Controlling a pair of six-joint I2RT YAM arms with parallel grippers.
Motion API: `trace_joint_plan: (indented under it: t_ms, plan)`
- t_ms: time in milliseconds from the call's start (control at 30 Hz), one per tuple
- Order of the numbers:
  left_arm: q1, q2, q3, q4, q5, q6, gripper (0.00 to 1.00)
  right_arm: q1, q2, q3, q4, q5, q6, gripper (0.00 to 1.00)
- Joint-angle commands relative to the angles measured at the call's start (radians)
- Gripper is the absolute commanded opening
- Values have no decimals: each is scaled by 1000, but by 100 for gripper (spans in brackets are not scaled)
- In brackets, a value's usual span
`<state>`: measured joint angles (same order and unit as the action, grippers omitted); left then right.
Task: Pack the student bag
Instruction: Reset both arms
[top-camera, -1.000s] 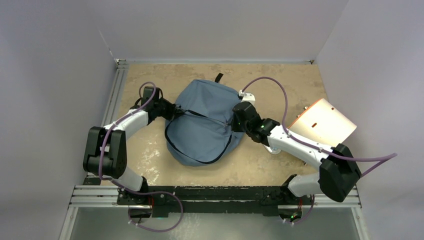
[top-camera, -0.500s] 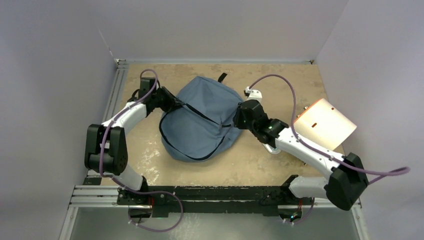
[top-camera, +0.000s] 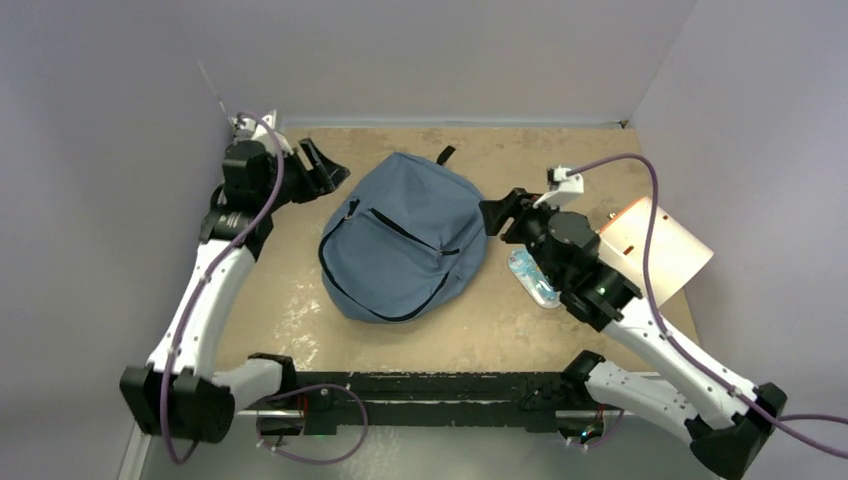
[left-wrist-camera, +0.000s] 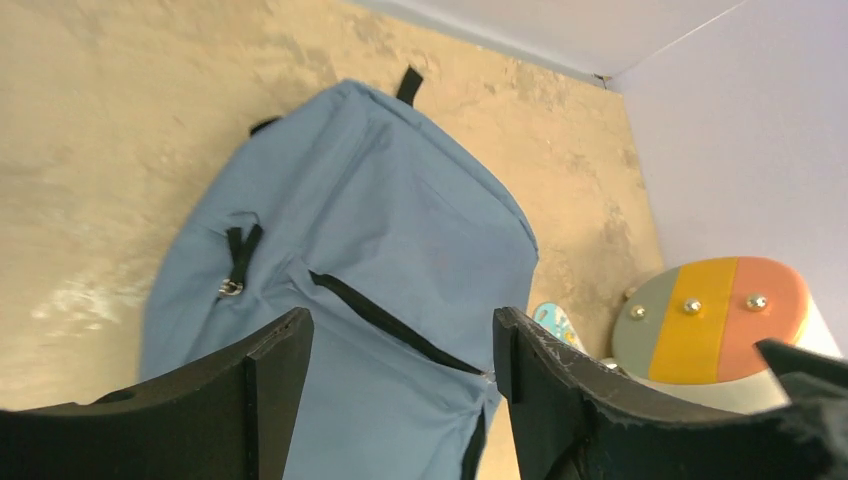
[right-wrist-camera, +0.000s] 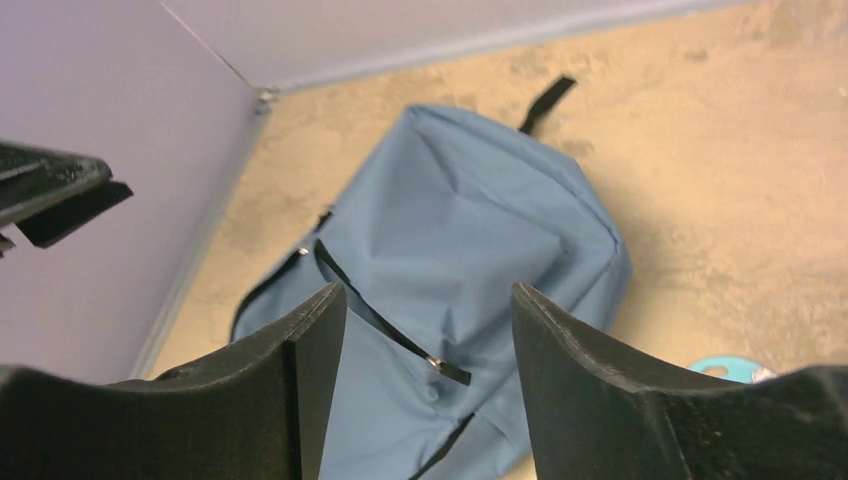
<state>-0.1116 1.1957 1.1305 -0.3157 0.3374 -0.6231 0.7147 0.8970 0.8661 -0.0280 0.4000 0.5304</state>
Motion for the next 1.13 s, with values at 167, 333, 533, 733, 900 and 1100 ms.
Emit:
trace_joint_plan:
  t_ms: [167,333,533,733,900,1100]
  plan:
    - [6,-409,-98,-262,-170,224,69,-2,-180,-61,148,-19,-94,70]
    - [6,-577,-154,-366,-203,237,71,-2,-271,-92,117,37,-98,78]
    - [4,-692,-164,-416,-207,214,73,-2,-365,-97,81,54,-97,97]
    - [4,-726,-180,-405,-212,195,75,-1,-385,-116,48,31,-151,99]
    - [4,-762,-216,-372,-157,178,75,-1,-372,-109,-22,7,-157,99]
    - [4,-800,-279,-340,-170,143,76,-2,-400,-112,-49,-17,-158,99]
